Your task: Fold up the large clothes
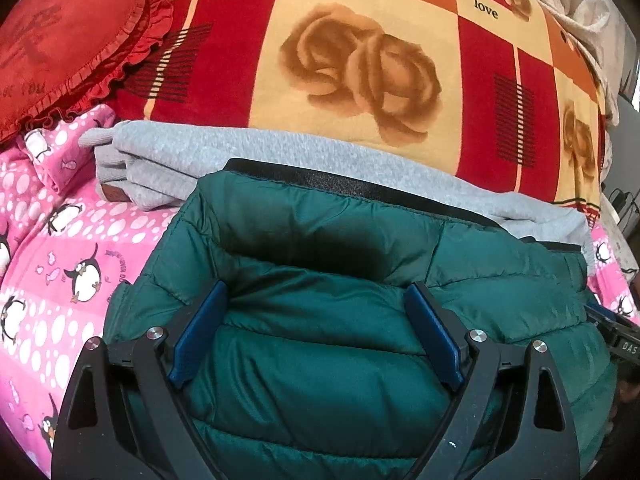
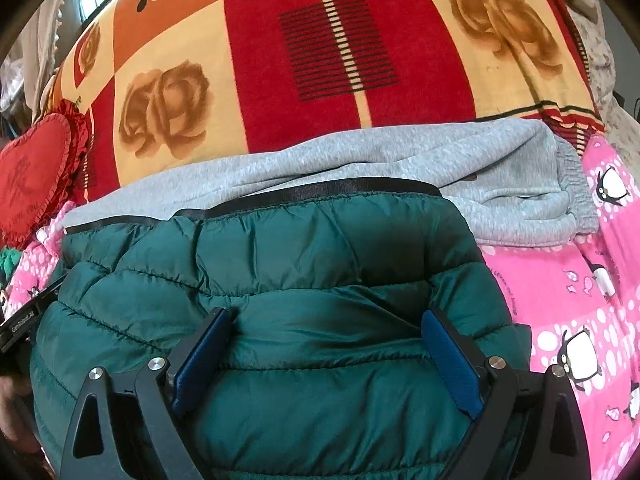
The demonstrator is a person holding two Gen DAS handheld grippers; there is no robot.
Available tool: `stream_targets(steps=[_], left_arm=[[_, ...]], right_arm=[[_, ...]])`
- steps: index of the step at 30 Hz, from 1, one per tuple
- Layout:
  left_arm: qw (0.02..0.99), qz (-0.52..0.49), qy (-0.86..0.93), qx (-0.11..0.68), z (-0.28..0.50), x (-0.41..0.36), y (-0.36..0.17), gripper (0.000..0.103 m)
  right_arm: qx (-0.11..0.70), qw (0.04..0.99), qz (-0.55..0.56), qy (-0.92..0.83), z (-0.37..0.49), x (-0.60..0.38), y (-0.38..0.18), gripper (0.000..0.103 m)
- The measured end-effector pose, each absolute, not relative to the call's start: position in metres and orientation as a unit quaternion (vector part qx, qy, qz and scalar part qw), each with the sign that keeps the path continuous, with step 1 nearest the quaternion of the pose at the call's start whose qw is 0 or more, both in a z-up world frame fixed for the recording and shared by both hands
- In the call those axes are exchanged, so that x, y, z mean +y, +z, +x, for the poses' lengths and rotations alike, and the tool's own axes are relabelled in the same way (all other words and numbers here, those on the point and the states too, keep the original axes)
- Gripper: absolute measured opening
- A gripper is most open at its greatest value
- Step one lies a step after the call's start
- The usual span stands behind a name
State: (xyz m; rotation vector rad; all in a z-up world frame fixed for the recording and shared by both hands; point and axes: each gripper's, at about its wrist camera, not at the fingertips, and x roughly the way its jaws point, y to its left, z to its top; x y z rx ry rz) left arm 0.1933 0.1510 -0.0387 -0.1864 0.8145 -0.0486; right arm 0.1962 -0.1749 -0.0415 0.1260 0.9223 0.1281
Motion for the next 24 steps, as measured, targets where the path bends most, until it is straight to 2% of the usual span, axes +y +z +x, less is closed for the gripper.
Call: stream_targets(steps=[6, 11, 15, 20, 22, 24], left_arm=[[0.919, -0.060, 0.000, 0.389, 0.193, 0.142, -0.039, 0.090], [0.920, -0.052, 0.009, 0.387, 0.194, 0.141, -0.041, 0.090], [0.920, -0.052, 0.010, 0.387, 0.195, 0.141, -0.041, 0.090], [0.920, -0.052, 0.010, 0.387, 0.195, 0.141, -0.041, 0.090], [0.920, -0.052, 0.010, 0.387, 0.195, 0.141, -0.041, 0.090], [0.920, -0.052, 0.010, 0.387, 0.195, 0.141, -0.041, 0.090]], right_arm=[[0.433, 0.898, 0.057, 0.054, 0.193, -0.174, -0.036, 0.094], [0.356, 0.934, 0.011, 0.028, 0.159, -0.159, 0.006, 0.094], [0.330, 0.941, 0.020, 0.075, 0.134, -0.140, 0.026, 0.094], [0.359, 0.927, 0.013, 0.107, 0.135, -0.120, 0.018, 0.094], [0.404, 0.910, -0.006, 0.098, 0.146, -0.116, -0.002, 0.094], [0.435, 0.895, -0.003, 0.101, 0.153, -0.120, -0.019, 0.099]])
